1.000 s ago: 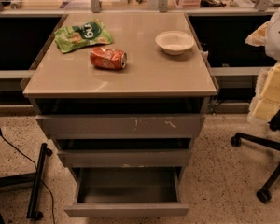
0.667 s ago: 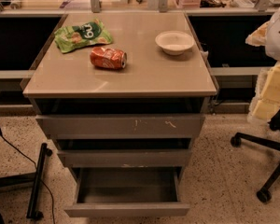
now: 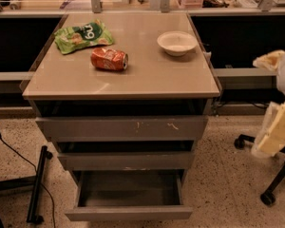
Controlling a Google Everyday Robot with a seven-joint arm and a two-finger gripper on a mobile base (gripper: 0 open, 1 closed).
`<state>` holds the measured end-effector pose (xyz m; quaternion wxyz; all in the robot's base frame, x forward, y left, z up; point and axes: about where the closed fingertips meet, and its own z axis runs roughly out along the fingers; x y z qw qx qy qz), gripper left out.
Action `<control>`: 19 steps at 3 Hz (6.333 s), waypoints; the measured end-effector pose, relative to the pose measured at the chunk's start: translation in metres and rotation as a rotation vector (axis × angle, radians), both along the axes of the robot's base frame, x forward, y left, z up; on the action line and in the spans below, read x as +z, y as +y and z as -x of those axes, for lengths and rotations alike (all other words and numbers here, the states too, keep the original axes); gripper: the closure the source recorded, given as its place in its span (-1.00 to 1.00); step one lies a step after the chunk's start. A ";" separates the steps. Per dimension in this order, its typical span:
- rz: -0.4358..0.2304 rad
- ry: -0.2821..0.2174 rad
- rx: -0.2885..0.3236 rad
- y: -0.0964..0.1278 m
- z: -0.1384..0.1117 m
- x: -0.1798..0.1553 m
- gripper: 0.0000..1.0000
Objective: Close bottom drawer
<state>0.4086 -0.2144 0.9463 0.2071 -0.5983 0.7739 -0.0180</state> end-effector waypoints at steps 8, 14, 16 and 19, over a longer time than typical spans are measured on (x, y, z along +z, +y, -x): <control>-0.637 0.237 -0.378 -0.017 0.013 -0.388 -1.00; -0.771 0.518 -0.487 -0.020 0.000 -0.538 -1.00; -0.810 0.572 -0.508 -0.022 -0.007 -0.576 -1.00; -0.855 0.777 -0.609 -0.012 0.005 -0.692 -1.00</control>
Offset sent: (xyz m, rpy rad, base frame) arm -0.0376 -0.0258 -0.2719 0.5867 -0.0284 -0.2729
